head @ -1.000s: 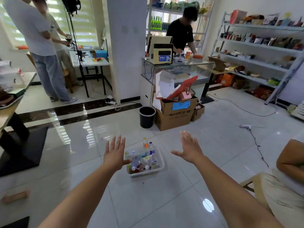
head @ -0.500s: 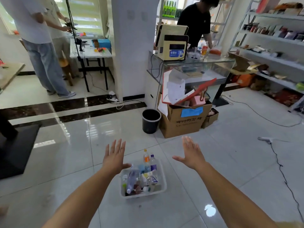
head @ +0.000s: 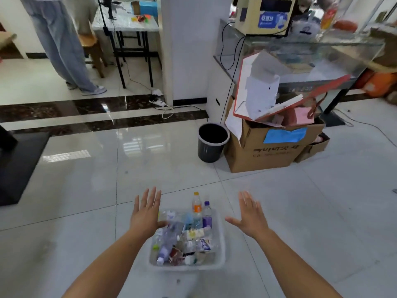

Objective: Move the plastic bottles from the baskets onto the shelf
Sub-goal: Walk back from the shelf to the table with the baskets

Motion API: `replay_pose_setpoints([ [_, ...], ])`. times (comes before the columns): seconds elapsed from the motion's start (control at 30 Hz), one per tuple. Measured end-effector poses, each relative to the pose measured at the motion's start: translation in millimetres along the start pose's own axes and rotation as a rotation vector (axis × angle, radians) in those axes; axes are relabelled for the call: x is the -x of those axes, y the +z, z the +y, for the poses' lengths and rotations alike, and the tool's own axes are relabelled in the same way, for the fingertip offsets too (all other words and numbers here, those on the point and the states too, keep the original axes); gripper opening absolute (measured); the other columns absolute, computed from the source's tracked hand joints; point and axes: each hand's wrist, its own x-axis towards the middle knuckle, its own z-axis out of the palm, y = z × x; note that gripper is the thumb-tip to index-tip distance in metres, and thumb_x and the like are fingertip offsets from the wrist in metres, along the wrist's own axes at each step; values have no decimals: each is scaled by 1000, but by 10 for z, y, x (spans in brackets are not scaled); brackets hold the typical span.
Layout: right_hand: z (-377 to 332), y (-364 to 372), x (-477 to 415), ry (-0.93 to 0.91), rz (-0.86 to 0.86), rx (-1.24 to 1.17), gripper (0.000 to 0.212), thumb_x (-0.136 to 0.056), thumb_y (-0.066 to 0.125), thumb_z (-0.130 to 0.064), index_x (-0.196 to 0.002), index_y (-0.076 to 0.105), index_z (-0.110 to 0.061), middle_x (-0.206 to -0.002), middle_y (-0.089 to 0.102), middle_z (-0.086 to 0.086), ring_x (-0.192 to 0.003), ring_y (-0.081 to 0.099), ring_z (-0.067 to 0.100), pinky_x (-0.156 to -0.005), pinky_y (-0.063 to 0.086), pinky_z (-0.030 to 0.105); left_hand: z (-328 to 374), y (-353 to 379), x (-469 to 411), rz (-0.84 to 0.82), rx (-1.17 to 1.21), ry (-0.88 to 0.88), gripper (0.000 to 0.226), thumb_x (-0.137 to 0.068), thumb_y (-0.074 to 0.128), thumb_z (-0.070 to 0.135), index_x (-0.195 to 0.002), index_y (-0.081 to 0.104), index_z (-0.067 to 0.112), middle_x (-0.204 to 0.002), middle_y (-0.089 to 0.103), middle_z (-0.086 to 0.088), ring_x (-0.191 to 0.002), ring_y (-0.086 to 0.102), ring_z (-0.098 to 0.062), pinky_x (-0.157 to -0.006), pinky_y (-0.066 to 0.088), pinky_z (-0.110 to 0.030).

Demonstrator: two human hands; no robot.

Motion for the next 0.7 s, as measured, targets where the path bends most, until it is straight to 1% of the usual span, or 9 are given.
replay_pose_setpoints([
  [0.13, 188, 1197, -768, -17, -21, 30, 105, -84, 42, -74, -153, -11, -15, -162, -14, 6, -150, -10, 22, -120, -5, 40, 35, 1130, -665, -18, 4, -24, 105, -85, 35, 75, -149, -23, 15, -158, -26, -6, -146, -21, -28, -118, -11, -47],
  [0.2, 249, 1827, -1135, -17, 4, 35, 105, -84, 39, -75, -153, -13, -15, -162, -15, 6, -149, -13, 21, -119, -7, 39, 27, 1725, -1049, -1, 6, -35, 106, -84, 32, 76, -147, -26, 15, -157, -29, -6, -146, -23, -28, -117, -12, -47],
  [0.3, 360, 2731, -1647, 32, 54, 17, 105, -81, 30, -79, -153, -12, -14, -162, -15, 7, -149, -13, 21, -119, -6, 39, 56, 2583, -1624, 26, 21, -52, 104, -83, 29, 77, -149, -24, 15, -156, -30, -7, -146, -23, -28, -117, -13, -47],
  [0.37, 434, 3270, -1924, 81, 78, -4, 105, -78, 22, -80, -153, -12, -14, -162, -14, 8, -149, -12, 22, -119, -6, 39, 86, 3080, -1947, 45, 8, -19, 99, -85, 25, 76, -150, -22, 18, -155, -31, -6, -146, -24, -27, -117, -14, -46],
  [0.4, 465, 3506, -2032, 101, 94, -12, 103, -80, 22, -79, -153, -11, -13, -162, -13, 9, -150, -11, 22, -120, -5, 40, 103, 3303, -2079, 55, -18, 17, 96, -85, 23, 76, -150, -22, 20, -155, -33, -4, -145, -24, -27, -116, -15, -46],
  [0.5, 527, 4063, -2259, 87, 132, 9, 93, -87, 22, -72, -153, -10, -16, -162, -13, 6, -149, -12, 20, -119, -7, 40, 171, 3822, -2337, 67, -77, 168, 88, -82, 4, 75, -150, -20, 25, -153, -35, -2, -145, -25, -25, -116, -16, -43],
  [0.57, 520, 4328, -2328, 35, 114, 42, 84, -93, 22, -67, -153, -13, -20, -161, -18, 3, -149, -15, 18, -119, -9, 39, 149, 4030, -2424, 68, -80, 241, 94, -71, -11, 75, -151, -17, 27, -153, -34, -1, -146, -24, -23, -118, -14, -42],
  [0.63, 481, 4518, -2301, 3, 62, 55, 79, -95, 19, -65, -152, -14, -23, -161, -20, 2, -148, -17, 18, -119, -10, 40, 54, 4140, -2458, 70, -18, 218, 98, -66, -17, 76, -150, -19, 26, -153, -34, -1, -145, -25, -22, -119, -12, -40],
  [0.7, 469, 4663, -2220, 18, 10, 41, 77, -95, 17, -65, -152, -16, -26, -160, -21, 2, -148, -19, 18, -118, -11, 41, -57, 4207, -2435, 55, 32, 139, 106, -56, -33, 79, -145, -28, 21, -148, -40, -2, -142, -30, -21, -118, -11, -41],
])
